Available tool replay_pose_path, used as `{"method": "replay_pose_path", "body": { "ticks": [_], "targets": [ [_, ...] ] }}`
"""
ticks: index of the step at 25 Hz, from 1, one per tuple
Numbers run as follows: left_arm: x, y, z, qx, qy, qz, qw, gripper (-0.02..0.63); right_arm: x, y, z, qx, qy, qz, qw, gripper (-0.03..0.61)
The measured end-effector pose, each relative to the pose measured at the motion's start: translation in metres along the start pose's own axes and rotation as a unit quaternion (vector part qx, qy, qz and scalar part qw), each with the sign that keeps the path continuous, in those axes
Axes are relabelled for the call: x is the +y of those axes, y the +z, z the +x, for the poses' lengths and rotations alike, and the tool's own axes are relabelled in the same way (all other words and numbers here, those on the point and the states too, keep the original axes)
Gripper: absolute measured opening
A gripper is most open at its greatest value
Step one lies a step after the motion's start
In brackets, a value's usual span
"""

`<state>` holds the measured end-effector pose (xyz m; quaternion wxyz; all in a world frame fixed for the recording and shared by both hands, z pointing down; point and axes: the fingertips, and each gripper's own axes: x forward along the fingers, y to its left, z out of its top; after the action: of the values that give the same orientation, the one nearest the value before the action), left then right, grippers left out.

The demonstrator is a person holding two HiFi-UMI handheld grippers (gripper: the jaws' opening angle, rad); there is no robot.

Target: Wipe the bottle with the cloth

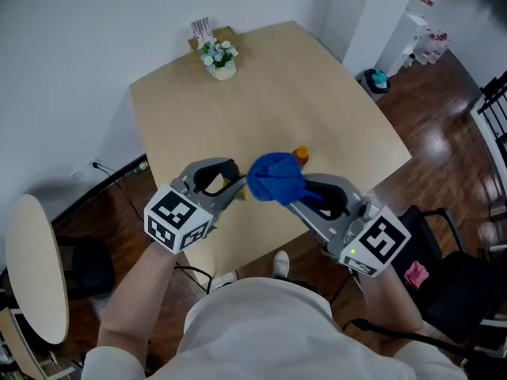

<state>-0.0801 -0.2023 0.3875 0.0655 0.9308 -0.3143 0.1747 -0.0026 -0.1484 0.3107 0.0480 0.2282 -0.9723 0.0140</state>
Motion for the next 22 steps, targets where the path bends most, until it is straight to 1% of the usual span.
{"method": "replay_pose_path", "body": {
  "ticks": [2, 5, 8, 11, 14, 18, 20, 22],
  "targets": [
    [-0.005, -0.002, -0.01, 0.003, -0.001, 0.012, 0.9999, 0.163, 0.018, 0.014, 0.033, 0.004, 0.034, -0.031, 0.999, 0.097],
    [-0.012, -0.006, -0.013, 0.011, 0.002, 0.025, 0.9996, 0.163, 0.04, 0.013, 0.062, 0.043, 0.076, -0.079, 0.993, 0.097],
    [-0.018, -0.011, -0.01, 0.024, 0.013, 0.03, 0.9992, 0.163, 0.049, 0.005, 0.067, 0.088, 0.097, -0.112, 0.985, 0.097],
    [-0.018, -0.017, -0.019, 0.028, 0.019, 0.034, 0.9988, 0.163, 0.052, 0.002, 0.07, 0.107, 0.106, -0.117, 0.982, 0.097],
    [-0.017, -0.018, -0.027, 0.025, 0.021, 0.033, 0.9989, 0.163, 0.048, 0.0, 0.068, 0.117, 0.096, -0.117, 0.981, 0.097],
    [-0.015, -0.013, -0.037, 0.017, 0.019, 0.026, 0.9993, 0.163, 0.033, -0.007, 0.062, 0.116, 0.065, -0.096, 0.987, 0.097],
    [-0.011, -0.012, -0.045, 0.008, 0.014, 0.015, 0.9998, 0.163, 0.027, -0.011, 0.061, 0.105, 0.043, -0.082, 0.99, 0.097],
    [-0.007, -0.008, -0.054, -0.006, 0.008, 0.0, 1.0, 0.163, 0.024, -0.008, 0.057, 0.079, 0.023, -0.06, 0.995, 0.097]
  ]
}}
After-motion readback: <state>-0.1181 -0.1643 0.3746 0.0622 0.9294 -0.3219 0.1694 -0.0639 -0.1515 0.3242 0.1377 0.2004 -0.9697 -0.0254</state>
